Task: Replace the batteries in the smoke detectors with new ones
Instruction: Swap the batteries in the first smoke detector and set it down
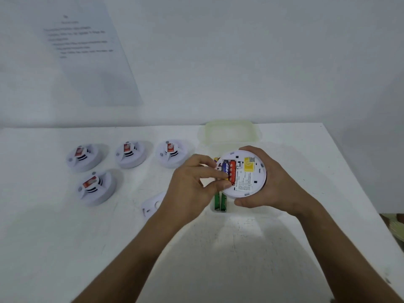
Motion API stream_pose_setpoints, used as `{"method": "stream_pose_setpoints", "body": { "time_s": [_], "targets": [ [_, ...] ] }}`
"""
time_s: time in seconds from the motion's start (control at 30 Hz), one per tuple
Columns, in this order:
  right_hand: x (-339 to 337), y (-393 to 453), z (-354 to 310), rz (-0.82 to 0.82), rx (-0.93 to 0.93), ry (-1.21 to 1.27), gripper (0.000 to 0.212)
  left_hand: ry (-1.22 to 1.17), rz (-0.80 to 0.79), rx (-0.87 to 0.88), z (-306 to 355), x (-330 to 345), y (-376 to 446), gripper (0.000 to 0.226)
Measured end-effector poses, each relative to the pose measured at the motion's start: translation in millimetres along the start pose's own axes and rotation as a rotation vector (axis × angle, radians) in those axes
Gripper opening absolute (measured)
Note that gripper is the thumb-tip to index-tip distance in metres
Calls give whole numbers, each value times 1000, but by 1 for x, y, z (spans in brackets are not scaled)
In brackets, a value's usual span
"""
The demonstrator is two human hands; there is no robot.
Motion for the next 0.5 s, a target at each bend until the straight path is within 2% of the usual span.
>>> {"method": "stream_pose_setpoints", "body": {
  "time_s": [0.07,0.13,0.23,0.33,0.5],
  "targets": [
    [4,3,-2,-31,-12,-20,93,-60,-37,-220,0,-10,1,32],
    [10,6,-4,-74,-20,-37,95,-141,-100,-420,1,-19,3,58],
    [23,9,-7,-123,-31,-47,95,-185,-139,-551,-2,-33,2,81],
    [35,10,-11,-153,-41,-51,93,-197,-118,-607,-9,-42,-2,86],
    [47,12,-12,-206,-43,-59,93,-206,-94,-646,-22,-51,-10,77]
  ]
}}
Point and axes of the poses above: each hand's wrist, its own y-axis towards the middle knuckle, its own x-axis out of the palm, z = x × y, the point moved 1 cm from there along y, towards the middle knuckle, and after that the axes turned 11 degrees about z, right-handed, at the moved point
